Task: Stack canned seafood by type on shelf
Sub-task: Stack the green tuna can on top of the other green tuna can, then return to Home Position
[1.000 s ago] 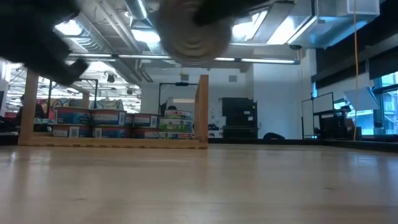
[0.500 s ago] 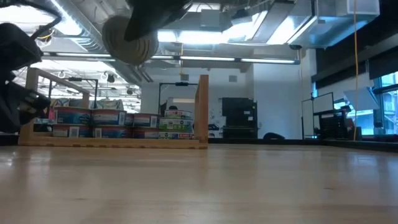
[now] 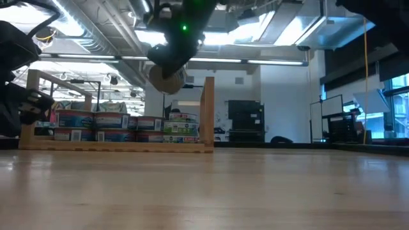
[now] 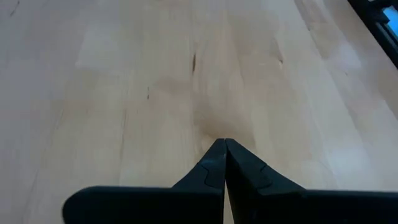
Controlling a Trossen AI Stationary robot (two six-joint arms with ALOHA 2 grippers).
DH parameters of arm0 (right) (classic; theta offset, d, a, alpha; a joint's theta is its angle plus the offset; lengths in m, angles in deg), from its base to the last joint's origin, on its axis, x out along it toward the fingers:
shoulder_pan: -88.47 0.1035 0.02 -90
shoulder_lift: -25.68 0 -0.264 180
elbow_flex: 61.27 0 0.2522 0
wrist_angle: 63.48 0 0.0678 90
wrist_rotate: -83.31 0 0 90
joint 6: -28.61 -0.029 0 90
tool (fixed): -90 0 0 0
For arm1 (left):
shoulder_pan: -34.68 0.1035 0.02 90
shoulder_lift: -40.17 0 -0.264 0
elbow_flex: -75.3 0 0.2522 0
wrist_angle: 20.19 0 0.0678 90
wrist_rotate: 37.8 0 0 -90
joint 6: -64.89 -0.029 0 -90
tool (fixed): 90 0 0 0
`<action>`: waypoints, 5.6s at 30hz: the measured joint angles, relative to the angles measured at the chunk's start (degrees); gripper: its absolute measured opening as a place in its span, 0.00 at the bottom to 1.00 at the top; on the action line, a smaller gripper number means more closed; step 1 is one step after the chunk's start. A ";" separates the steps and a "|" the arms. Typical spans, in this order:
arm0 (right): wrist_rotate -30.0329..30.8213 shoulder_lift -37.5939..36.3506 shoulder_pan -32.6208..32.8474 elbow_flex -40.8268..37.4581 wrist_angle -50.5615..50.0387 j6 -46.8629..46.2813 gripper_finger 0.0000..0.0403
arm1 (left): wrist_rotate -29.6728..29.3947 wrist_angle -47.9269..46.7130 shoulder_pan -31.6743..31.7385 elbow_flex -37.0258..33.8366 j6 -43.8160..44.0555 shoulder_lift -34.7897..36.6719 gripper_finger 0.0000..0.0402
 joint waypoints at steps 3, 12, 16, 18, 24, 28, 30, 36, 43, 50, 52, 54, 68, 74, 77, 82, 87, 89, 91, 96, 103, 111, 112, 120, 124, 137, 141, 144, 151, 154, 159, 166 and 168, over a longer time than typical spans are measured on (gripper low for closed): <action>-1.80 0.00 -1.79 -0.29 0.13 -1.41 0.33 | -0.04 -0.02 0.02 0.00 -1.03 0.00 0.00; -2.26 0.00 -3.69 -0.96 -0.22 -4.84 0.34 | -0.04 -0.15 0.02 0.00 -2.80 0.00 0.00; -2.03 0.00 -3.73 -0.96 -0.79 -5.20 0.34 | -0.50 -0.37 0.02 0.00 -3.62 0.00 0.00; -4.35 0.00 -3.92 -0.96 -1.10 -5.44 0.34 | -0.50 -0.39 0.02 0.00 -3.68 0.00 0.00; -7.42 2.29 -4.02 -1.03 -1.16 -6.63 0.34 | -0.94 -0.32 0.02 0.00 -3.58 0.00 0.00; -4.30 3.95 -4.00 -1.03 -2.11 -6.54 0.34 | -1.27 -0.37 0.02 0.00 -3.57 0.00 0.00; -2.06 4.60 -4.02 -1.04 -3.48 -6.50 0.34 | -1.31 -0.20 0.02 0.00 -3.53 0.00 0.00; 1.23 5.96 -4.08 -1.01 -4.07 -6.34 0.34 | -1.36 -0.04 0.13 0.02 -3.42 -0.07 0.00; 1.24 6.21 -4.31 -0.96 -5.90 -6.04 0.38 | -1.37 0.30 0.13 0.02 -3.58 -0.07 0.00; -1.23 6.21 -4.31 -0.96 -6.05 -5.97 0.49 | -1.37 0.42 0.13 0.02 -3.62 -0.07 0.00; -1.60 6.21 -4.31 -0.96 -6.39 -5.99 0.52 | -1.37 0.41 0.13 0.02 -3.60 -0.07 0.00; -1.84 6.28 -4.31 -0.96 -6.86 -6.04 0.56 | -1.38 0.42 0.13 0.02 -3.62 -0.09 0.00; -6.65 6.32 -4.68 -0.98 -7.01 -8.05 0.70 | -1.36 0.83 0.13 0.02 -3.55 -0.11 0.00; -3.02 6.32 -4.61 -0.98 -7.28 -8.42 0.67 | -1.38 0.83 0.13 0.02 -3.51 -0.11 0.00; -6.48 6.32 -4.68 -0.98 -7.45 -6.99 0.66 | -1.36 0.84 0.13 0.02 -2.81 -0.11 0.00; -3.82 6.32 -4.61 -0.98 -7.33 -7.76 0.66 | -1.36 0.85 0.13 0.02 -2.76 -0.11 0.00; -6.03 6.32 -3.76 1.17 -7.50 -6.72 0.66 | -1.36 0.85 0.13 0.02 -2.89 -0.11 0.00; -7.06 6.30 -2.26 3.81 -7.28 -5.30 0.64 | -1.36 0.85 0.13 0.02 -2.92 -0.11 0.00; -8.05 6.29 -0.17 6.95 -8.31 -5.14 0.61 | -1.36 0.85 0.13 0.02 -2.85 -0.11 0.00; -19.65 6.12 4.90 14.23 -11.65 -4.66 0.43 | -1.36 0.83 0.13 0.02 -4.54 -0.11 0.00; -36.09 6.23 8.88 13.66 -19.07 -4.97 0.11 | -1.38 1.13 1.42 0.02 -10.10 -0.11 0.00; -45.05 5.12 7.77 8.59 -16.67 -5.81 0.06 | -1.38 1.33 3.16 0.02 -12.00 -0.11 0.00; -45.93 4.76 7.56 7.69 -16.18 -5.32 0.07 | -1.39 1.29 3.26 0.02 -11.99 -0.11 0.00; -51.20 -6.71 4.37 -11.54 -2.61 -5.49 0.01 | -1.38 1.14 3.26 0.02 -13.09 -0.11 0.00; -50.78 -16.57 3.38 -28.56 10.64 -6.83 0.02 | -4.59 1.22 3.23 0.02 -14.15 -0.11 0.00; -45.74 -53.61 -0.10 -85.87 61.54 -17.85 0.02 | -13.28 1.30 4.46 0.02 -11.15 -0.11 0.00; -43.33 -64.94 1.20 -98.23 68.65 -21.35 0.02 | -13.27 1.34 5.11 0.02 -10.20 -0.11 0.00; -43.32 -72.93 1.98 -104.49 70.92 -22.13 0.02 | -13.29 1.33 5.89 0.02 -10.40 -0.11 0.00; -43.35 -87.65 2.99 -113.90 70.12 -22.89 0.02 | -15.02 0.85 8.05 0.02 -20.03 -0.09 0.00; -43.29 -93.50 2.86 -117.39 69.88 -21.82 0.02 | -15.02 1.00 8.02 0.02 -16.29 -0.11 0.00; -42.41 -101.71 2.84 -117.44 58.66 -21.71 0.02 | -13.79 6.94 9.82 0.04 -18.64 0.04 0.00; -41.63 -113.64 2.84 -117.46 44.46 -18.67 0.02 | -3.26 10.98 15.67 -1.02 -22.86 6.00 0.00; -40.75 -117.24 2.84 -117.48 41.24 -18.10 0.02 | -0.81 13.90 16.93 -3.32 -24.21 9.30 0.00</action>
